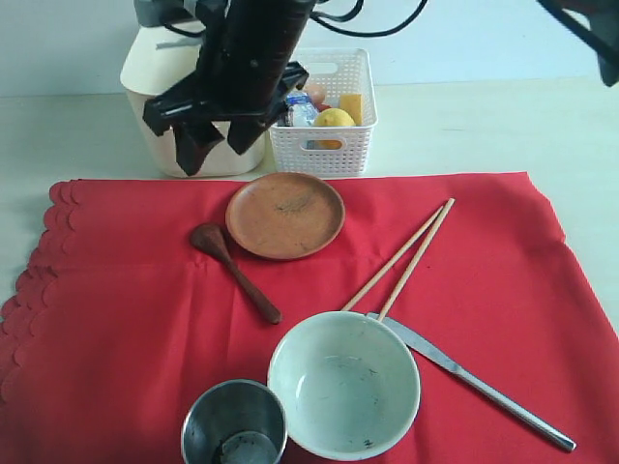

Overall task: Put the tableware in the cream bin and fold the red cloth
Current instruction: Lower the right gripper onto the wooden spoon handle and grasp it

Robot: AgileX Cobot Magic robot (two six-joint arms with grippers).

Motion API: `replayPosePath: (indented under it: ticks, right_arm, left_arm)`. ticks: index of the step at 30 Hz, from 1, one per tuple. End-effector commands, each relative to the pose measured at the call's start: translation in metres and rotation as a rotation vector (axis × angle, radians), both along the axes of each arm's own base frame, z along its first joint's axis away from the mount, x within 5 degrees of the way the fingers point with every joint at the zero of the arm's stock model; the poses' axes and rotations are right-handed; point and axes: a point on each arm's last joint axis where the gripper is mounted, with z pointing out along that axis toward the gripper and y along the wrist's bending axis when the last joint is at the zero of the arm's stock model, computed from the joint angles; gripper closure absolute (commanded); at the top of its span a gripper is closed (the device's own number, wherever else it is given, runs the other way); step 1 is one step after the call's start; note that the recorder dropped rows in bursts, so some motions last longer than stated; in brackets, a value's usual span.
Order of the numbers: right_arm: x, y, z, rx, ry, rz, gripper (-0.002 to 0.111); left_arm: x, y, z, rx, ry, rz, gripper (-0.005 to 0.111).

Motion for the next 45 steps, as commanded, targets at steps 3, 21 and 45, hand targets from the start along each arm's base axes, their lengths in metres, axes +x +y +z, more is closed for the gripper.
replayPosePath:
  ticks: [3,21,45]
  right_arm:
    - [-0.004,-0.002,-0.035,-0.08,0.097,0.017,0.051]
    - [-0.028,0.007,-0.094,-0.217,0.21,0.043,0.053]
    - [-0.03,0.022,-0.134,-0.336,0.094,-0.046,0.053]
  left_arm:
    - [0.0,0.0,-0.001,-0.005,-0.006,0.004,0.107]
    - [0.0,0.0,-0.001,-0.003,-0.006,0.003,0.107]
    - [0.0,0.0,-0.001,-0.005,-0.006,0.004,0.107]
